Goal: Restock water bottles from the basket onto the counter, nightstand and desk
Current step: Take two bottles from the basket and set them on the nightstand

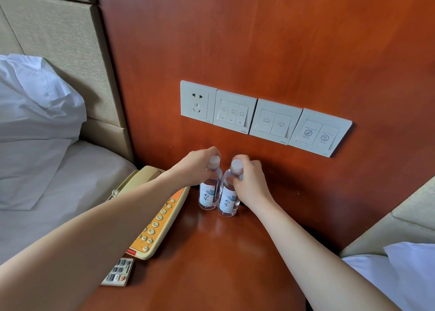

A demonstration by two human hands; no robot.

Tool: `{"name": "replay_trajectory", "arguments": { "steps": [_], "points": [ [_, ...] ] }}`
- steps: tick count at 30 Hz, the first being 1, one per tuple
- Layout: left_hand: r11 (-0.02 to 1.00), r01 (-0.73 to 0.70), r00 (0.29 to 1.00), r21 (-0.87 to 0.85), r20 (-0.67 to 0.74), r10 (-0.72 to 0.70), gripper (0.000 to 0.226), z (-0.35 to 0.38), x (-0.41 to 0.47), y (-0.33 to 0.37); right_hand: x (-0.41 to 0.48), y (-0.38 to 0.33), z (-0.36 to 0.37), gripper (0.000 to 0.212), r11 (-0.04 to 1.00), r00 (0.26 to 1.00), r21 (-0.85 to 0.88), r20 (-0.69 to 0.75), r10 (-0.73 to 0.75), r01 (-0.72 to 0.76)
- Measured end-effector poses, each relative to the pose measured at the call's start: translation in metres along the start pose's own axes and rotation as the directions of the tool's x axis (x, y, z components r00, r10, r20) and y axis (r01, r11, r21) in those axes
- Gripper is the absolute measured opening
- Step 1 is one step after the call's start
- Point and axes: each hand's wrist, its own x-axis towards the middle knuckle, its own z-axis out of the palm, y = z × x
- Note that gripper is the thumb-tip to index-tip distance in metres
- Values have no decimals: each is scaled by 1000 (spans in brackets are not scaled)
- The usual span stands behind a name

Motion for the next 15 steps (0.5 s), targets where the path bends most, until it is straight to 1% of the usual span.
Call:
{"name": "replay_trajectory", "arguments": {
  "steps": [9,15],
  "points": [
    [998,-46,998,32,-38,47,35,2,21,-5,9,5,1,28,999,1000,53,-10,-3,3],
    [998,-36,999,47,-38,38,37,3,28,-8,10,2,5,30,998,999,59,-34,-15,17]
  ]
}}
